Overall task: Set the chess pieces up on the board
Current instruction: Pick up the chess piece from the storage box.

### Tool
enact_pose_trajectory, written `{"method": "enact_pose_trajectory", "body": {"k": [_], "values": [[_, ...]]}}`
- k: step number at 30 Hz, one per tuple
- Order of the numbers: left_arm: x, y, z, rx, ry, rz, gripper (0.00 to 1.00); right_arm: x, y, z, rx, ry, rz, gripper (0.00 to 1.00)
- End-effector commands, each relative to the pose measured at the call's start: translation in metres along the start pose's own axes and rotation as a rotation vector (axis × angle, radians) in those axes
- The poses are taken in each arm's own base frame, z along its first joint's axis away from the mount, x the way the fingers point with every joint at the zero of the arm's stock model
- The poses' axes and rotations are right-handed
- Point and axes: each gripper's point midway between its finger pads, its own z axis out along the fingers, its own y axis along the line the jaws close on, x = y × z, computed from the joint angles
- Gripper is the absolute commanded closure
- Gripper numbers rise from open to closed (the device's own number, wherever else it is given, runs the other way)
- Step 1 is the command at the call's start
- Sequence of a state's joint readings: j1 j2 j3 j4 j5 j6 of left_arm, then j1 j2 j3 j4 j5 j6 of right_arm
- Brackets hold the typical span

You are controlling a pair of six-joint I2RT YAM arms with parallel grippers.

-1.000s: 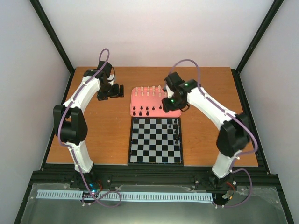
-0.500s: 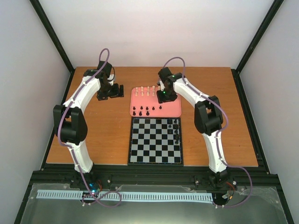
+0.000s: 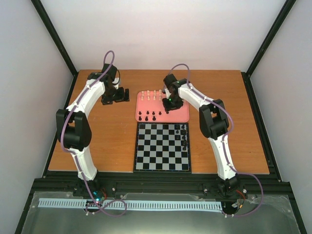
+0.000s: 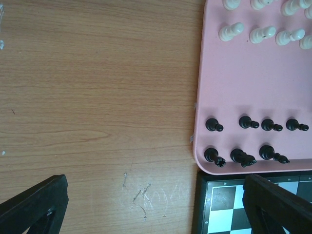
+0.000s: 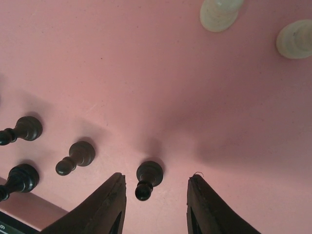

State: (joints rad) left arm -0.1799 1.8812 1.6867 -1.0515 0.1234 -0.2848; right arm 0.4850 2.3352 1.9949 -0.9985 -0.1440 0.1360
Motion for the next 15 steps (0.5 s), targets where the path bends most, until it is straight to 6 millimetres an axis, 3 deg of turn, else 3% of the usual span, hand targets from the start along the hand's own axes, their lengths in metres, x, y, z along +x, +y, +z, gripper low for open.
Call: {"method": "enact_pose_trajectory", "body": {"k": [1,7,15], "values": [[-0.0097,-0.0024,-0.0019,0.004,-0.017,-0.006,0.00,-0.0018,0.0018,0.0071,-0.006,0.010,-0.013,0.65],[-0.0095,-0.0015,-0.0022,-0.003,-0.017,-0.002,0.00,-0.0020,0.0020,0.0131,-0.010,0.025,-0.015,0.72],[-0.0098,-0.0013,-0.0022,-0.005,-0.018,-0.002,0.00,-0.0056,0.0000,0.0096,0.007,0.019,-0.019,0.92]]}}
